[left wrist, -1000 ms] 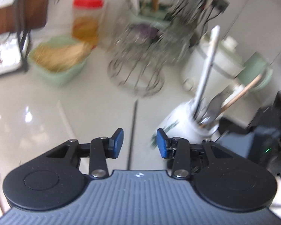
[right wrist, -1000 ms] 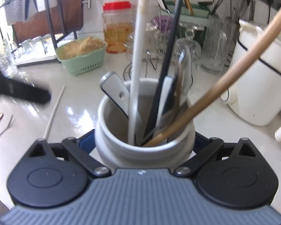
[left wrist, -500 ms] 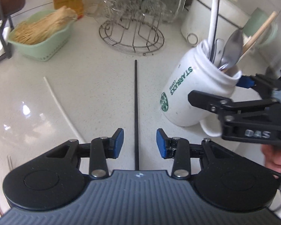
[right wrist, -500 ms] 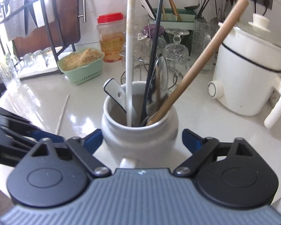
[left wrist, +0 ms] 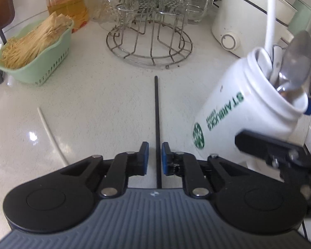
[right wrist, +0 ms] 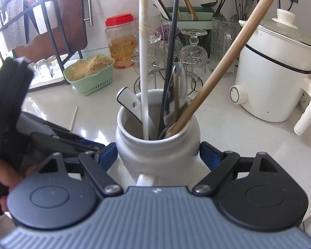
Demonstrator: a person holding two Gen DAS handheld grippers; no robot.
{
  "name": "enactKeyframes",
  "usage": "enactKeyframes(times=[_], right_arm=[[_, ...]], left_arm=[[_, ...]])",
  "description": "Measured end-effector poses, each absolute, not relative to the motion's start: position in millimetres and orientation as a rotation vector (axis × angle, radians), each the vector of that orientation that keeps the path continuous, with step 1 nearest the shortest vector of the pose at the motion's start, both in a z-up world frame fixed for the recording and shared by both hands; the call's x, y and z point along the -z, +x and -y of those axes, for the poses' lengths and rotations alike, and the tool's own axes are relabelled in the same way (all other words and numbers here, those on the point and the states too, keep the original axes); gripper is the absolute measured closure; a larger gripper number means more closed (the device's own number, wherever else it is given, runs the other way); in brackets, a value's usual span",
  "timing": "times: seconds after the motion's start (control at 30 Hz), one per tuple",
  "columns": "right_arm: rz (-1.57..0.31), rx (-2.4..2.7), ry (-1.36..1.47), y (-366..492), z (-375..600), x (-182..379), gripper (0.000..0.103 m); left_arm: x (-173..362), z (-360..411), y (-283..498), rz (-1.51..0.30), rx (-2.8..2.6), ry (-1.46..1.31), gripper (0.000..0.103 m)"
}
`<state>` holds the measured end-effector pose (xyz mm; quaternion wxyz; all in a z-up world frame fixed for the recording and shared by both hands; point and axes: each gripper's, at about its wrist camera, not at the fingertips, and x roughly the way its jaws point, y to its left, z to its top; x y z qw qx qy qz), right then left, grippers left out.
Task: Organize utensils
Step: 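Move the left gripper to the black chopstick and grasp it, then carry the black chopstick into the mug and open the left gripper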
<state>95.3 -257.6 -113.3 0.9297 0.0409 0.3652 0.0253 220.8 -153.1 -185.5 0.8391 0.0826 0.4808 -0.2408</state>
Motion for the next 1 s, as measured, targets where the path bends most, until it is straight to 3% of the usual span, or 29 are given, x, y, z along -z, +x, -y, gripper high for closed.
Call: enactKeyframes(times=[0.07, 0.43, 1.0], right_arm=[[-0.748, -0.054, 0.084, 95, 259, 113, 0.015], [-0.751, -0.054, 0.076, 96, 258, 113, 0.015], [-0.749, -0.053, 0.070, 95, 256, 113, 0.015]], left_arm=[[186, 158, 222, -1.008, 0.500, 0.203, 0.098], [166, 146, 226, -0.974, 0.453, 0.153, 0.099], [24, 142, 218, -0.606, 0.530, -0.118, 0.099]])
